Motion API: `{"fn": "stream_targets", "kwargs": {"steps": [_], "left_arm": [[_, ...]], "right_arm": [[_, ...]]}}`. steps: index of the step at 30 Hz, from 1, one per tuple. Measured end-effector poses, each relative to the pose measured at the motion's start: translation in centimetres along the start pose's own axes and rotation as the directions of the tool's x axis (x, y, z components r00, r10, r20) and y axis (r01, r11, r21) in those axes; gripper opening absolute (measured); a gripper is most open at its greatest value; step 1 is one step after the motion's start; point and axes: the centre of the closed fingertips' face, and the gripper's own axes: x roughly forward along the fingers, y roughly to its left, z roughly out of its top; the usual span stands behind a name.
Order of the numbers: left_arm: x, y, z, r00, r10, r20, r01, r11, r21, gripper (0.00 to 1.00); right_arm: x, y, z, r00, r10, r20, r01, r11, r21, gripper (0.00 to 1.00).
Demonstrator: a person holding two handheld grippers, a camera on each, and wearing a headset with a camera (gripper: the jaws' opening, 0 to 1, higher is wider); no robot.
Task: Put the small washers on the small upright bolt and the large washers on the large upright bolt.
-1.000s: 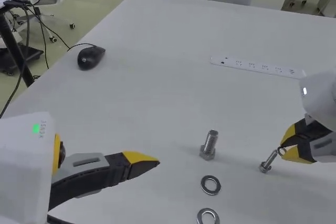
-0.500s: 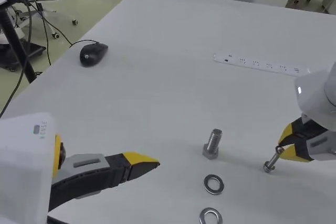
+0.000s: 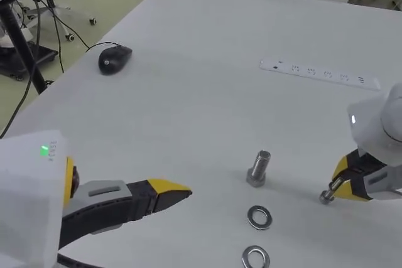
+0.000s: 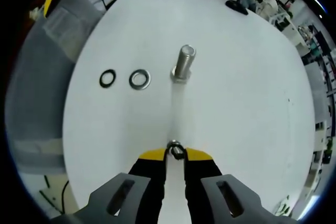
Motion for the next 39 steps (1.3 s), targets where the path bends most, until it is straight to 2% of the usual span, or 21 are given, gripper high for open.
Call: {"fn": "stream_targets", "kwargs": {"steps": [19, 26, 32, 39], "left_arm": [[0.0, 0.5, -0.2, 1.0, 0.007, -0.005, -0.007, 1.0, -0.014, 0.63], [0.0, 0.5, -0.1, 1.0, 0.005, -0.003, -0.005, 1.0, -0.012, 0.63], [-0.1, 0.4, -0.1, 0.9999, 0.005, -0.01, -0.005, 1.0, -0.004, 0.63], [-0.4, -0.3, 0.1, 1.0, 0.001, -0.009, -0.001, 1.0, 0.007, 0.63]], "right_arm": [[1.6, 0.3, -0.5, 0.9998, 0.017, 0.011, -0.017, 1.0, 0.0, 0.13], [1.4, 0.4, -0.7, 0.9998, 0.017, 0.012, -0.017, 1.0, 0.004, 0.15], [0.4, 0.6, -1.0, 0.9999, 0.009, 0.008, -0.009, 1.0, 0.03, 0.15], [-0.9, 1.4, -1.5, 0.9997, -0.025, -0.003, 0.025, 0.999, 0.042, 0.15]]}}
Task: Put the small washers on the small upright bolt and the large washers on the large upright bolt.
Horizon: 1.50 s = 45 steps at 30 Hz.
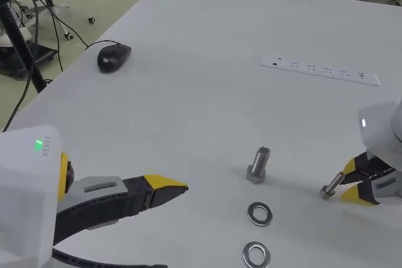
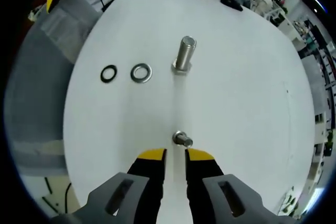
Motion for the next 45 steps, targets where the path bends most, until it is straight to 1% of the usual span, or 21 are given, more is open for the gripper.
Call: {"fn": "stream_targets", "kwargs": {"steps": [5, 9, 11, 14, 17, 19, 20, 27, 32, 36, 39, 45], "left_arm": [[-0.2, -0.4, 0.1, 1.0, -0.002, -0.002, 0.002, 1.0, 0.011, 0.63], [-0.4, -1.1, 0.3, 0.9999, -0.011, -0.002, 0.011, 0.999, 0.03, 0.63], [-0.5, -1.3, 0.4, 0.9999, -0.013, -0.007, 0.014, 0.999, 0.043, 0.63], [-0.7, -1.5, 0.8, 0.9999, -0.014, 0.001, 0.014, 0.999, 0.05, 0.63], [-1.0, -1.7, 0.8, 0.9999, -0.015, 0.002, 0.015, 0.998, 0.058, 0.63], [-1.0, -1.9, 0.9, 0.9999, -0.013, -0.001, 0.014, 0.998, 0.065, 0.63], [-1.1, -1.9, 0.7, 0.9999, -0.013, -0.003, 0.013, 0.998, 0.069, 0.63], [-1.7, -2.4, 0.8, 0.9998, -0.016, 0.014, 0.015, 0.997, 0.073, 0.63], [-2.2, -2.5, 0.9, 0.9997, -0.011, 0.023, 0.009, 0.997, 0.08, 0.63], [-2.6, -2.5, 1.0, 0.9995, -0.011, 0.03, 0.008, 0.997, 0.08, 0.63], [-2.9, -2.4, 0.8, 0.9995, -0.008, 0.03, 0.006, 0.997, 0.079, 0.63], [-3.2, -2.5, 0.7, 0.9993, -0.015, 0.035, 0.012, 0.997, 0.079, 0.63]], "right_arm": [[-0.8, 1.1, 0.2, 1.0, -0.004, 0.007, 0.004, 1.0, 0.009, 0.16], [-0.9, 2.2, 0.4, 1.0, 0.007, 0.005, -0.007, 1.0, 0.019, 0.16], [-0.9, 2.9, 0.9, 0.9997, 0.016, 0.017, -0.016, 1.0, 0.021, 0.16], [-0.9, 3.9, 1.6, 0.9993, 0.027, 0.026, -0.027, 0.999, 0.02, 0.16], [-0.5, 4.8, 2.3, 0.9988, 0.043, 0.023, -0.043, 0.999, 0.012, 0.16], [-0.3, 5.3, 3.1, 0.9981, 0.051, 0.034, -0.051, 0.999, 0.008, 0.16], [-0.1, 5.7, 3.5, 0.9976, 0.057, 0.039, -0.057, 0.998, 0.006, 0.16], [0.7, 7.3, 5.5, 0.9949, 0.085, 0.055, -0.084, 0.996, -0.022, 0.16], [1.6, 8.6, 7.0, 0.9914, 0.115, 0.062, -0.112, 0.993, -0.046, 0.16], [2.0, 9.1, 8.0, 0.989, 0.13, 0.071, -0.126, 0.99, -0.059, 0.16], [2.5, 9.6, 8.6, 0.9882, 0.138, 0.066, -0.134, 0.989, -0.069, 0.17], [3.5, 10.5, 10.0, 0.985, 0.159, 0.067, -0.152, 0.983, -0.102, 0.2]]}}
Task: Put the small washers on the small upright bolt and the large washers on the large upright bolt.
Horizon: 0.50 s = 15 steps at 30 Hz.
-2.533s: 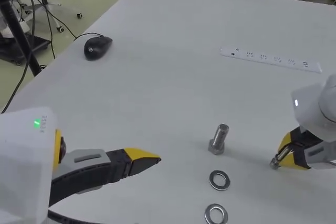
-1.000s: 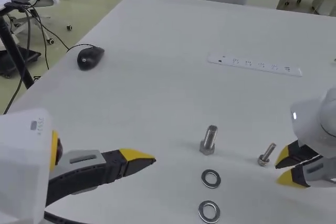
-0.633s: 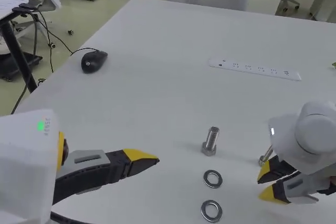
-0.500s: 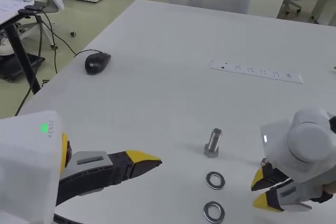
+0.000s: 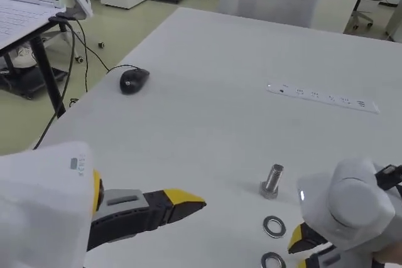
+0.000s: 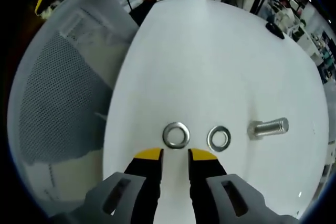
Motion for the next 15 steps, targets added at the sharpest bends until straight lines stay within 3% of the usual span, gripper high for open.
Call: {"fn": "stream_targets", "kwargs": {"steps": [5, 15], "left_arm": [[0.0, 0.1, -0.1, 0.9999, -0.008, 0.006, 0.008, 1.0, -0.005, 0.63], [-0.1, 0.7, 0.1, 0.9997, -0.011, 0.02, 0.011, 1.0, -0.007, 0.63]], "right_arm": [[0.7, 0.1, 1.0, 0.9998, 0.002, 0.021, -0.002, 1.0, -0.029, 0.24], [1.3, -0.2, 1.0, 0.9999, 0.0, 0.013, 0.001, 0.998, -0.06, 0.31]]}}
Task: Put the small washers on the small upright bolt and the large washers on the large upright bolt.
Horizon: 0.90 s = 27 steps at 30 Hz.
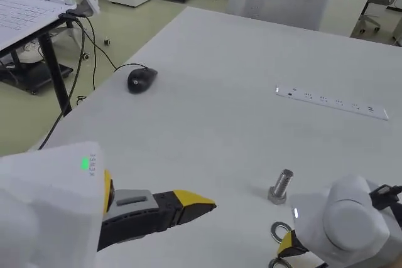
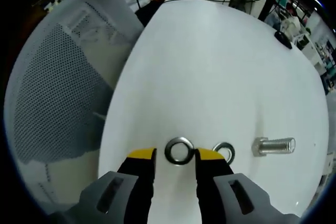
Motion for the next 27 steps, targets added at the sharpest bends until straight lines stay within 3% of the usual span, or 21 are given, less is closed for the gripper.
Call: {"fn": "stream_targets", "kwargs": {"steps": [2, 17, 27], "left_arm": [[0.07, 0.06, -0.06, 1.0, -0.002, -0.001, 0.002, 1.0, -0.001, 0.63], [0.47, 0.53, -0.14, 1.0, -0.002, -0.004, 0.002, 1.0, -0.007, 0.63], [0.76, 0.57, -0.3, 1.0, -0.002, -0.009, 0.002, 1.0, -0.009, 0.63]], "right_arm": [[0.15, 0.0, -0.26, 0.9999, 0.005, -0.015, -0.006, 1.0, -0.004, 0.32], [0.18, -0.11, -0.19, 0.9996, 0.024, 0.016, -0.024, 1.0, -0.014, 0.29], [0.13, -0.11, -0.21, 0.9997, 0.024, -0.007, -0.024, 0.999, -0.042, 0.24]]}}
